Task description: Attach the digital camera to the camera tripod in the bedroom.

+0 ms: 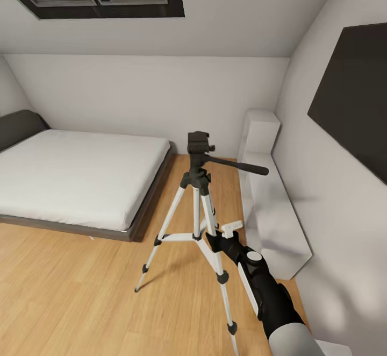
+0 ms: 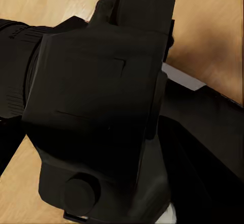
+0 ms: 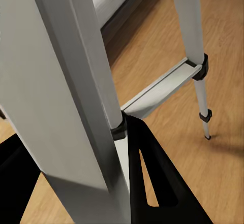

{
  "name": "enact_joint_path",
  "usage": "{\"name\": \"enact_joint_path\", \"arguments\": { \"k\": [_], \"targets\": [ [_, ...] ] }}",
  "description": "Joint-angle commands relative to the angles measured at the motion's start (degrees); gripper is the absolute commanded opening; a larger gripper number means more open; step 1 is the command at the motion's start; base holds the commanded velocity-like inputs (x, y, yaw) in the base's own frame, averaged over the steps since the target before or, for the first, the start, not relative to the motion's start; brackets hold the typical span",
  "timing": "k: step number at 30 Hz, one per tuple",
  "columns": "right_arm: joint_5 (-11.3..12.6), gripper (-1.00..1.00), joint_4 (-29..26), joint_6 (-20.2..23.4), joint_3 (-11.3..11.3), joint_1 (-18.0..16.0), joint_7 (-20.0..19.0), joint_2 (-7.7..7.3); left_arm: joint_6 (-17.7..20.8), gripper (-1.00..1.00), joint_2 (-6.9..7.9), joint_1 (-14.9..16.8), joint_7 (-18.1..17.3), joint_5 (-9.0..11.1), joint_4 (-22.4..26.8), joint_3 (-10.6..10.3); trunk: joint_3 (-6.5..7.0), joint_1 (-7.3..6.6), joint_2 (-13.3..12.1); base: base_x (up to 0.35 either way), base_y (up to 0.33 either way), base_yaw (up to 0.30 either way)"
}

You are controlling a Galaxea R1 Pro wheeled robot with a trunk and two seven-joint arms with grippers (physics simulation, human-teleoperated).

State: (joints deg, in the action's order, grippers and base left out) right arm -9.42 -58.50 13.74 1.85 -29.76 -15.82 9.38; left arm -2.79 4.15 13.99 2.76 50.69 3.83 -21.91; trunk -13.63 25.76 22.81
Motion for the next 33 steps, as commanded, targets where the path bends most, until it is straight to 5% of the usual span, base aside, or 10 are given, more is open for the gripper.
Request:
{"name": "enact_joint_path", "arguments": {
  "k": [1,4,5,7,10,12,15,17,20,33],
  "targets": [
    [-0.4,-1.0,-0.3,0.2,-0.1,0.0,-0.3,0.03,0.4,-1.0,1.87,0.1,0.3,0.3,3.2,-0.4,-0.11,0.03,0.1,0.0,0.0,0.0],
    [-0.4,-1.0,-0.6,0.2,0.0,0.0,-0.3,0.03,3.3,-1.0,6.61,0.3,0.3,0.0,12.5,-0.4,-0.11,0.03,0.1,0.0,0.0,0.0],
    [-0.4,-1.0,-0.7,0.2,0.0,0.0,-0.3,0.03,6.9,-1.0,9.43,0.3,0.3,0.1,18.0,-0.4,-0.11,0.03,0.1,0.0,0.0,0.0],
    [-0.4,-1.0,-0.8,0.2,0.0,0.0,-0.4,0.03,12.1,-1.0,12.36,0.4,0.3,0.2,23.9,-0.3,-0.11,0.03,0.1,0.0,0.0,0.0],
    [-0.4,-1.0,-1.3,0.2,-0.1,0.0,-0.3,0.03,27.2,-1.0,18.5,0.6,0.8,0.4,38.8,1.2,-0.11,0.03,0.1,0.0,0.0,0.0],
    [-0.4,-1.0,-1.6,0.2,-0.1,0.0,-0.3,0.0,35.1,-1.0,20.35,1.1,2.1,0.2,47.0,4.1,-0.11,0.03,0.1,0.0,0.0,0.0],
    [-0.4,-1.0,-1.7,0.2,-0.2,0.0,-0.3,-0.04,44.0,-1.0,21.45,4.1,4.8,0.0,56.2,9.2,-0.11,0.03,0.1,0.0,0.0,0.0],
    [-0.5,-1.0,-1.8,0.2,-0.2,0.0,-0.3,-0.05,52.2,-1.0,21.76,9.3,7.2,0.1,62.2,13.0,-0.11,0.03,0.1,0.0,0.0,0.0],
    [-0.5,-1.0,-1.8,0.2,-0.2,0.0,-0.3,-0.06,56.9,-1.0,21.78,13.4,8.3,0.0,64.6,14.4,-0.11,0.03,0.1,0.0,0.0,0.0],
    [-0.4,-1.0,-1.3,0.2,-0.3,0.0,-0.3,-0.35,61.7,-1.0,21.82,32.9,11.3,0.4,69.3,16.1,-0.11,0.03,0.1,0.0,0.0,0.0]
  ]
}}
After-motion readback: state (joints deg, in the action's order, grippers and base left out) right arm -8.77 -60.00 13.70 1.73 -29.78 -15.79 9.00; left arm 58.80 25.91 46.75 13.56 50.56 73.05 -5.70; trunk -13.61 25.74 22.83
